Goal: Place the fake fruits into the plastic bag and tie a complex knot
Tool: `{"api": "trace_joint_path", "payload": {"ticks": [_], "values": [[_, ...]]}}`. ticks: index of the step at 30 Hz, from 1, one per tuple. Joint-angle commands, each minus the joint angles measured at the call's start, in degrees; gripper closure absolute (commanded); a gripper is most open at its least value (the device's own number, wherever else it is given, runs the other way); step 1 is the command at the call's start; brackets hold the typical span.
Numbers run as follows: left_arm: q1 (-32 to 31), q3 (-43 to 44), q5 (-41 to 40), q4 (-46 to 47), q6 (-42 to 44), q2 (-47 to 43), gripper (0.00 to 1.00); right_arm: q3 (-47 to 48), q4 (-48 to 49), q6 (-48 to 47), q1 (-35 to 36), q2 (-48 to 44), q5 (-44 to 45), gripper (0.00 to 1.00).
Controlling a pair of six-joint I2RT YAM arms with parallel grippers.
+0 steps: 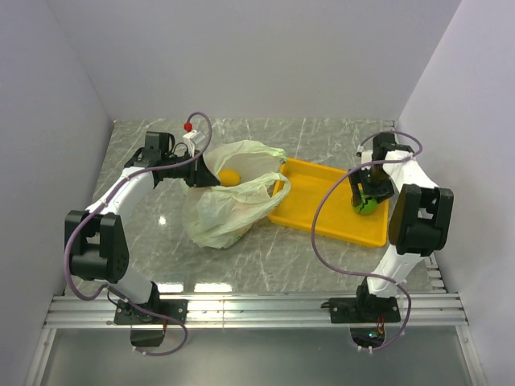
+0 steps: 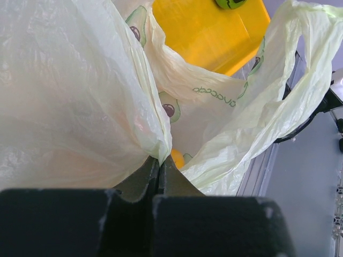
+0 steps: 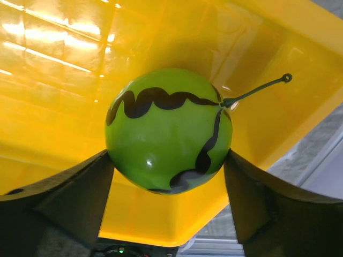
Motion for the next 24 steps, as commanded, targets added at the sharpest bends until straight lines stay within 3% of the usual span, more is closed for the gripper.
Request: {"api": "trace_joint_path", "payload": {"ticks": [1,2,5,11,15,24], "values": [[0.19,2.0,0.71,0.22,1.34,0.09,0.99,3.13,0.77,0.27,-0.58,-1.49,-1.56,0.24],[0.19,1.92,0.71,0.31,1.51,-0.09,0.99,3.49,0.86,0.18,-0.67,-1.84,-1.48,0.3],[0.19,2.0,0.88,0.14,1.6,0.09,0.99,7.08,-1.16,-0.08,-0.85,-2.63,-3.66,0.34],[0.19,2.0,1.15,0.66,1.16,0.0,0.99,20.69,-5.64,1.4,0.56,-5.01,-21.67,0.36],[0.19,2.18,1.15,0.75,1.07,0.26,0.99,31.85,-3.99,5.88,6.52,-3.52,-30.2,0.35],[0.37,4.73,2.73,0.58,-0.77,0.79,0.99,38.12,2.0,7.21,28.49,3.42,-36.19,0.35]]}}
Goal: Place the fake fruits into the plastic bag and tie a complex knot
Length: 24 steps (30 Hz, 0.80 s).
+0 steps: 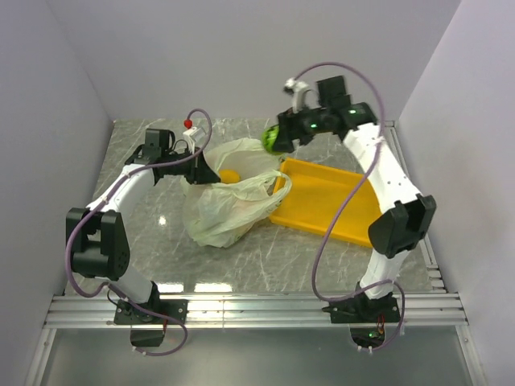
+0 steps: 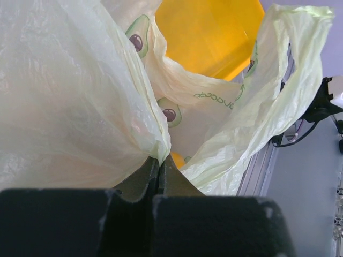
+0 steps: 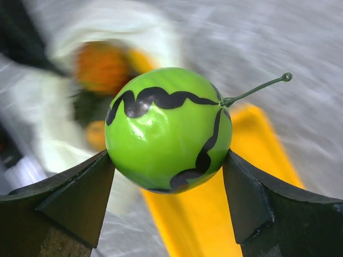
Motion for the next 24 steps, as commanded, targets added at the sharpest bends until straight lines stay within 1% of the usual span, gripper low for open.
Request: {"api": "trace_joint_path", "payload": {"ticks": [1,2,4,6,7,9,10,11,13,15,17,22,24], "values": [[0.41,3.39,2.56,1.19,-1.01,-0.43,0.99,1.55,1.65,1.0,5.31,3.12,-4.52,0.35],[0.59,3.31,2.56,1.8,-3.45,-0.43,0.99,0.94,2.35,1.27,8.55,3.38,-4.61,0.35],[0.68,2.52,2.56,3.82,-4.87,-0.87,0.99,-0.73,4.9,1.97,12.16,4.61,-3.04,0.35],[0.85,2.08,2.64,4.79,-6.37,-1.14,0.99,0.48,5.17,2.93,16.9,7.85,-0.06,0.35],[0.85,1.64,2.82,5.49,-6.64,-1.31,0.99,0.58,5.95,3.72,17.97,8.91,0.74,0.34],[0.85,1.29,2.91,5.93,-7.08,-1.75,0.99,0.67,9.19,6.79,20.34,11.54,4.51,0.15],[0.85,1.11,2.99,6.11,-7.25,-1.93,0.99,1.45,9.3,6.89,20.88,12.78,7.32,0.09],[0.94,1.11,3.26,6.11,-7.34,-1.84,0.99,2.85,8.69,6.81,21.23,14.01,8.65,0.04],[1.03,1.46,3.17,5.67,-6.99,-2.19,0.99,4.62,8.94,8.13,21.23,14.9,10.5,0.02],[1.29,1.46,3.26,5.58,-6.82,-2.54,0.99,3.84,9.12,6.9,21.15,12.55,11.04,0.01],[1.56,1.37,3.17,5.59,-6.82,-2.63,0.99,3.84,7.9,5.76,20.71,10.17,7.28,0.0],[1.73,0.59,3.43,5.94,-6.73,-2.98,0.99,-3.27,7.98,2.06,19.31,-2.48,4.18,0.0],[1.73,0.41,3.61,5.94,-6.46,-3.07,0.99,-5.82,7.11,1.19,17.11,-6.78,3.92,0.0]]}}
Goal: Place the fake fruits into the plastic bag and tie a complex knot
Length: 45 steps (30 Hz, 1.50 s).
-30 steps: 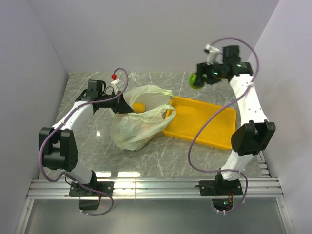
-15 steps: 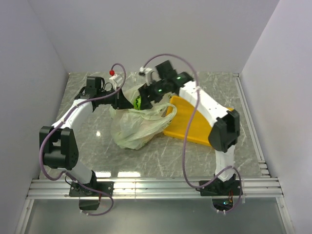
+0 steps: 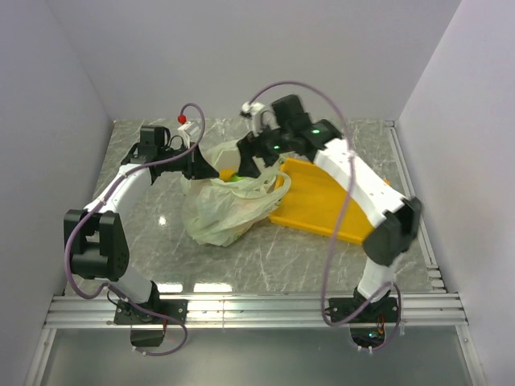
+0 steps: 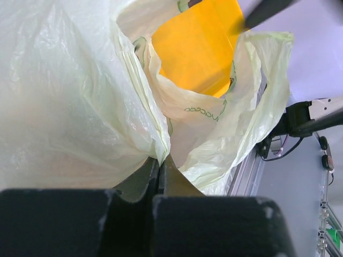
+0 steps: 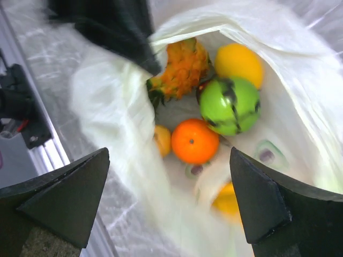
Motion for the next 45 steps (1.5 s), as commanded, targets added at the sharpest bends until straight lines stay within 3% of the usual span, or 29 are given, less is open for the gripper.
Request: {"api": "trace_joint_path", "payload": {"ticks": [1,9,12,16,24,26,30,31,32,33,34,35,40,45], "values": [[0.27,-0.34,2.15,1.96,0.22,-2.74,0.99,-2.16,0.28,-2.64,-3.7,-10.67,-1.75,0.0],[0.36,0.45,1.71,0.64,1.98,-2.22,0.99,-8.14,-4.64,-9.75,-26.09,-11.93,3.61,0.04],[0.44,1.94,1.71,-0.15,2.95,-1.25,0.99,-9.19,-5.61,-17.22,-28.58,-7.19,13.5,0.07],[0.44,2.83,1.8,-0.5,2.95,-0.2,0.99,-9.72,-2.98,-22.41,-30.16,-0.5,20.12,0.08],[0.44,4.23,1.18,-1.82,3.48,1.21,0.99,-5.33,0.02,-29.01,-30.87,13.3,24.98,0.11],[0.44,4.41,0.83,-1.82,3.56,1.65,0.99,-4.8,-0.08,-30.41,-30.96,15.76,24.71,0.17],[0.44,5.46,0.56,-2.35,3.74,2.35,0.99,-4.1,0.02,-30.77,-31.92,18.76,26.64,0.48],[0.44,5.64,0.48,-2.52,3.83,2.35,0.99,-3.75,-0.07,-30.68,-32.45,19.11,26.73,0.63],[0.44,5.73,0.39,-2.61,3.92,2.53,0.99,-3.92,-0.16,-30.33,-32.97,19.2,26.82,0.71],[0.44,5.9,0.3,-2.7,4.0,2.62,0.99,-4.01,0.1,-30.24,-34.46,19.03,27.0,0.88],[0.44,5.9,0.3,-2.7,4.09,2.62,0.99,-4.18,0.36,-30.07,-35.17,18.94,28.04,0.96],[0.44,5.9,0.39,-2.87,4.09,2.79,0.99,-4.18,0.71,-30.15,-35.44,18.68,28.23,1.0],[0.62,6.26,0.48,-3.49,4.62,3.06,0.99,-1.73,1.42,-30.68,-44.12,19.02,30.51,1.0],[0.71,7.31,1.18,-5.16,6.9,3.85,0.99,3.11,1.68,-32.17,-48.27,22.45,33.67,1.0]]}}
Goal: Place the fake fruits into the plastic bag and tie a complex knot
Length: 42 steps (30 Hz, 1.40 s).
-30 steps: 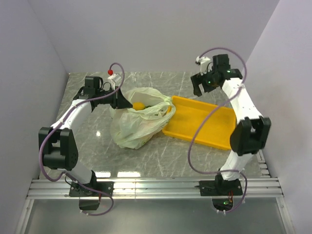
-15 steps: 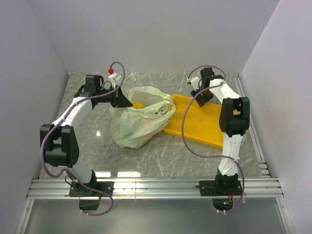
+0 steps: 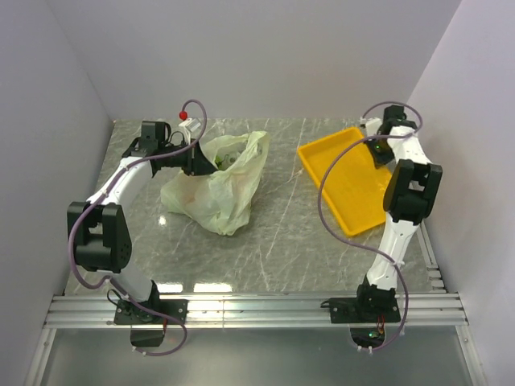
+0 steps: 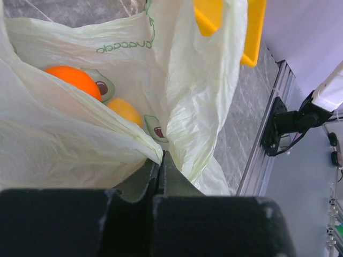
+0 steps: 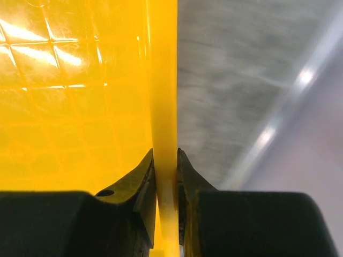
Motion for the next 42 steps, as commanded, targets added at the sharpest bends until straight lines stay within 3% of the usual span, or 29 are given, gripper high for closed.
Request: {"api": "trace_joint_path", "payload": {"ticks": [1,2,4,7,9,13,16,20,24,30,35,42], "values": [[0.23,3.09,1.53,-1.18,3.21,0.7,0.99,4.03,4.61,-2.99,-2.24,2.36,7.14,1.0],[0.31,3.36,1.36,-1.53,3.39,0.79,0.99,4.03,6.18,-3.26,-2.59,2.72,7.93,1.0],[0.31,3.88,1.62,-2.24,4.09,0.79,0.99,5.25,6.9,-3.26,-2.68,3.6,10.83,0.75],[0.23,3.62,1.71,-2.42,4.62,0.18,0.98,10.77,2.34,1.37,-2.16,3.69,6.81,0.15],[0.23,2.66,1.44,-2.24,4.53,-0.61,0.98,13.95,-2.22,4.37,-0.15,1.32,2.07,0.14],[0.23,0.81,0.65,-1.45,3.83,-2.1,0.97,17.31,-5.06,16.55,4.95,-7.0,-15.74,0.13],[0.05,-1.03,-0.23,0.48,2.42,-2.9,0.96,13.11,-1.72,27.88,10.3,-12.81,-29.35,0.09],[-0.56,-2.0,-0.76,1.01,2.42,-3.34,0.95,5.54,12.9,42.68,16.47,-16.26,-44.05,0.04],[-1.35,-2.09,-1.19,1.01,2.77,-3.16,0.95,3.15,23.42,49.04,22.71,-15.3,-45.68,0.05],[-1.71,-2.35,-1.02,1.54,3.3,-3.43,0.95,6.84,22.99,42.18,28.34,-10.38,-44.35,0.11],[-1.71,-2.88,-1.63,1.63,4.27,-3.87,0.94,9.21,19.21,44.98,29.13,-7.21,-50.06,0.1],[-1.71,-3.41,-1.28,2.68,3.74,-3.08,0.94,-2.29,28.08,50.97,30.89,-13.27,-54.82,0.06]]}}
